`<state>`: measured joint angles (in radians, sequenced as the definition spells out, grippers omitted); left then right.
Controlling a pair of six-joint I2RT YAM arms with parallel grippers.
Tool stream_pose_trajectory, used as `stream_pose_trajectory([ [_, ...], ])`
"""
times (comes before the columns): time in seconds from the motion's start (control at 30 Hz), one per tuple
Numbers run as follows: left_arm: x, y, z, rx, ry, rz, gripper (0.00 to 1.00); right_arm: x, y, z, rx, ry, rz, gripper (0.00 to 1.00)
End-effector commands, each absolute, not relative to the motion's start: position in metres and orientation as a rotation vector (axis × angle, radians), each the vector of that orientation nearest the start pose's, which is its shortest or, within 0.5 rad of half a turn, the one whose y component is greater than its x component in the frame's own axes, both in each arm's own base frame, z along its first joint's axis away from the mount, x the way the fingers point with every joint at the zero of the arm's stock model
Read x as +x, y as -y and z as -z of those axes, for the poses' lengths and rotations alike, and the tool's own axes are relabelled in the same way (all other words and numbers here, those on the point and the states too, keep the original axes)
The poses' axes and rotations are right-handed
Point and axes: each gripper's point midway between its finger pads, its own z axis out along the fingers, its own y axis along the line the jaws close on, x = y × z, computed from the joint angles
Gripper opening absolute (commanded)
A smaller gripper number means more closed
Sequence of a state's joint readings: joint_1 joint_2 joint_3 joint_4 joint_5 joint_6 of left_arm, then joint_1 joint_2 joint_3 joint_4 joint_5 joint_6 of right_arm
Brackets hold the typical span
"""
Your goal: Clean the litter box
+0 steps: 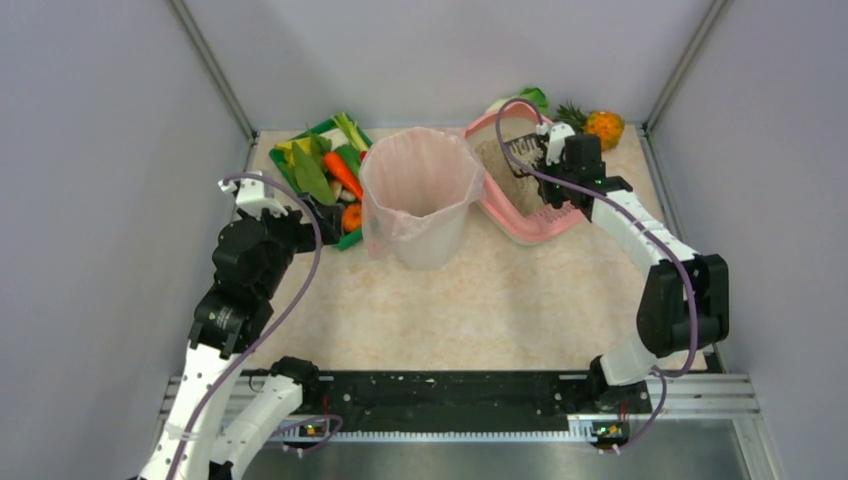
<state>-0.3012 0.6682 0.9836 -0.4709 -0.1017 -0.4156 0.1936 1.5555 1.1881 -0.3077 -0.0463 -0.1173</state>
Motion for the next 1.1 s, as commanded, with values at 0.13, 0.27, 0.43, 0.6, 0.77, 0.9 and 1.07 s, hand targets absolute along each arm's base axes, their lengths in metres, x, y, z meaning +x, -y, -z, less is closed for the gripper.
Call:
stream_pose_trajectory([
  [0.13, 0.255, 0.074, -0.349, -0.151, -1.670, 0.416, 0.99, 0.441, -0.108, -0.192, -0.304, -2.100, -0.247, 0.00],
  [0.27, 0.253, 0.072, -0.349, -0.148, -1.688, 0.400, 0.99, 0.422, -0.081, -0.174, -0.366, -2.218, -0.051, 0.00],
  [0.43, 0.252, 0.071, -0.349, -0.140, -1.673, 0.399, 0.99, 0.435, -0.109, -0.199, -0.320, -2.145, -0.270, 0.00],
  [0.6, 0.252, 0.070, -0.350, -0.143, -1.671, 0.392, 0.99, 0.425, -0.088, -0.191, -0.190, -2.158, -0.326, 0.00],
  [0.77, 0.251, 0.070, -0.350, -0.141, -1.676, 0.391, 0.99, 0.424, -0.105, -0.199, -0.210, -2.116, -0.471, 0.00],
  [0.9, 0.249, 0.069, -0.352, -0.147, -1.662, 0.392, 0.99, 0.418, -0.119, -0.197, -0.187, -2.104, -0.661, 0.00],
  [1.07, 0.247, 0.066, -0.352, -0.154, -1.657, 0.384, 0.99, 0.423, -0.081, -0.178, -0.112, -2.212, -0.301, 0.00],
])
